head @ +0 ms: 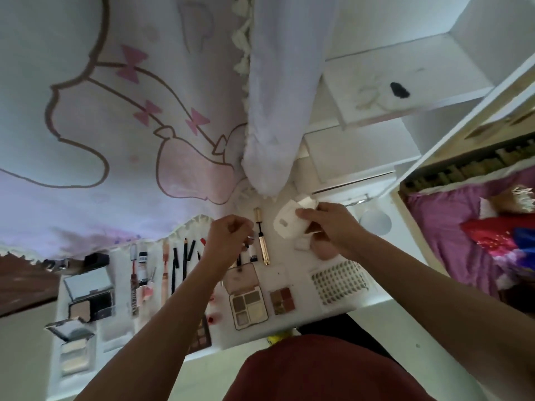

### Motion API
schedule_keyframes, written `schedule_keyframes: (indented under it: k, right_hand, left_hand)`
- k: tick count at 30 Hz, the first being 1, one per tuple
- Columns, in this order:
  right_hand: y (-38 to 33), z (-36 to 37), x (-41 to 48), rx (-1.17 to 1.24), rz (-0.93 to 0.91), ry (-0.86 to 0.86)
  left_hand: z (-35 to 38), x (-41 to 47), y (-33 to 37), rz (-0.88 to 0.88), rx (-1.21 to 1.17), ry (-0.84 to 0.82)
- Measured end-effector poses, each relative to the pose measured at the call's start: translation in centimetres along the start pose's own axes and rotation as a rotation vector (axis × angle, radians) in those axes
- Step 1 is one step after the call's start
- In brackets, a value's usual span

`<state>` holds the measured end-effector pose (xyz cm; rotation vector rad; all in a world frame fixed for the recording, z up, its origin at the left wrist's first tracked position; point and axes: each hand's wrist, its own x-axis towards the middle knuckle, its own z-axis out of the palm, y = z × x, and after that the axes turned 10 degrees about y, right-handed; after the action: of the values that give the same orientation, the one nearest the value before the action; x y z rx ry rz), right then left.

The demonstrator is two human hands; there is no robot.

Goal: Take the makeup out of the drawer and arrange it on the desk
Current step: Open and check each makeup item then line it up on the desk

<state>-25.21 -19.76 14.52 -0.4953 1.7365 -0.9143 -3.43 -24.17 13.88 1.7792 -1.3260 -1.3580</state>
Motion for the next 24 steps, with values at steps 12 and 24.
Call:
schedule_keyframes:
  k: [12, 24]
  right_hand:
    - [-1.6, 1.0, -7.4, 0.007, -0.169, -0.161]
    - [-1.1, 0.8, -9.1, -0.027, -0.339, -0.234]
  left_hand:
    - [-1.2, -5.0, 3.1, 0.110, -0.171, -0.049]
    - [-1.1, -6.6, 3.2, 0.256, -0.056, 0.030]
